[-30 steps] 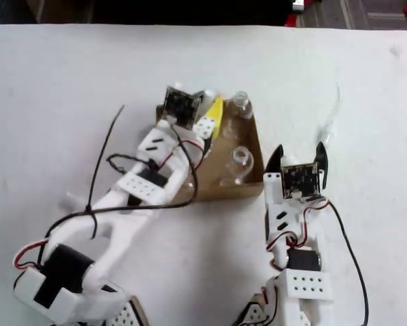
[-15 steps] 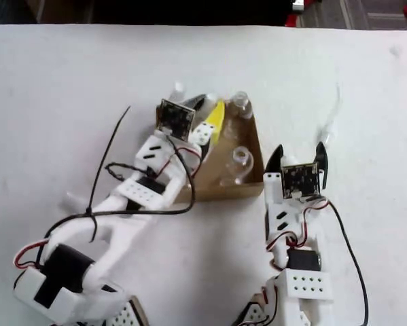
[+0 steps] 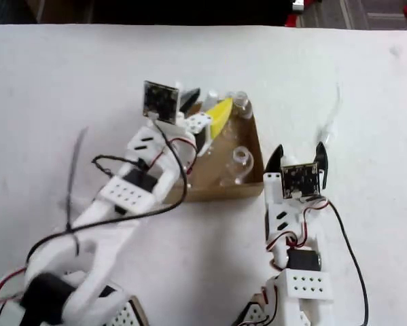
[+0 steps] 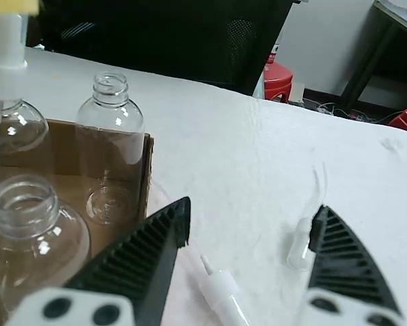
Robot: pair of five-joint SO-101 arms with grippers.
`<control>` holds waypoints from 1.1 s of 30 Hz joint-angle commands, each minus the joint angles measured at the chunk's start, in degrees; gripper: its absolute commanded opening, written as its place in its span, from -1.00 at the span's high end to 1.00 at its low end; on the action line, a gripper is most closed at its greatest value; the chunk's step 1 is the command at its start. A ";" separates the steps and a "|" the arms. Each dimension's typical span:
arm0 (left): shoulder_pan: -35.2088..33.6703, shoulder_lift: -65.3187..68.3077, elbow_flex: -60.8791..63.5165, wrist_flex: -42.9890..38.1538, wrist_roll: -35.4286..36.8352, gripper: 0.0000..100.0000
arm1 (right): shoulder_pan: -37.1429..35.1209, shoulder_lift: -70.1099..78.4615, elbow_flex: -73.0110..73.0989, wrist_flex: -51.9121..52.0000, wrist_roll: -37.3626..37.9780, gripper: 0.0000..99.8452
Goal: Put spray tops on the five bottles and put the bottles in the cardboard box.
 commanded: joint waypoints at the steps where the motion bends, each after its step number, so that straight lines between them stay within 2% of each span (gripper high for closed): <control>1: -0.84 -15.34 -2.64 10.02 0.88 0.56 | 0.31 0.13 -0.18 -1.27 0.79 0.48; 6: -1.27 -29.41 -8.53 27.69 0.97 0.56 | 0.31 0.04 -0.18 -1.19 0.79 0.48; 9: -4.35 -34.68 -13.27 37.80 0.97 0.56 | 0.31 0.04 -0.18 -1.19 0.79 0.48; 13: -13.76 -37.05 -17.14 50.90 0.97 0.56 | 0.31 0.04 -0.18 -1.10 0.79 0.48; 21: -37.49 -37.05 -16.35 72.97 0.97 0.56 | 0.22 0.04 -0.18 -1.10 0.79 0.48; 25: -41.71 -36.97 -9.93 74.90 1.14 0.56 | -0.92 0.13 -0.09 -1.10 0.79 0.48; 33: -44.09 -36.97 3.60 68.31 8.00 0.55 | -0.92 0.13 0.00 -1.01 0.79 0.48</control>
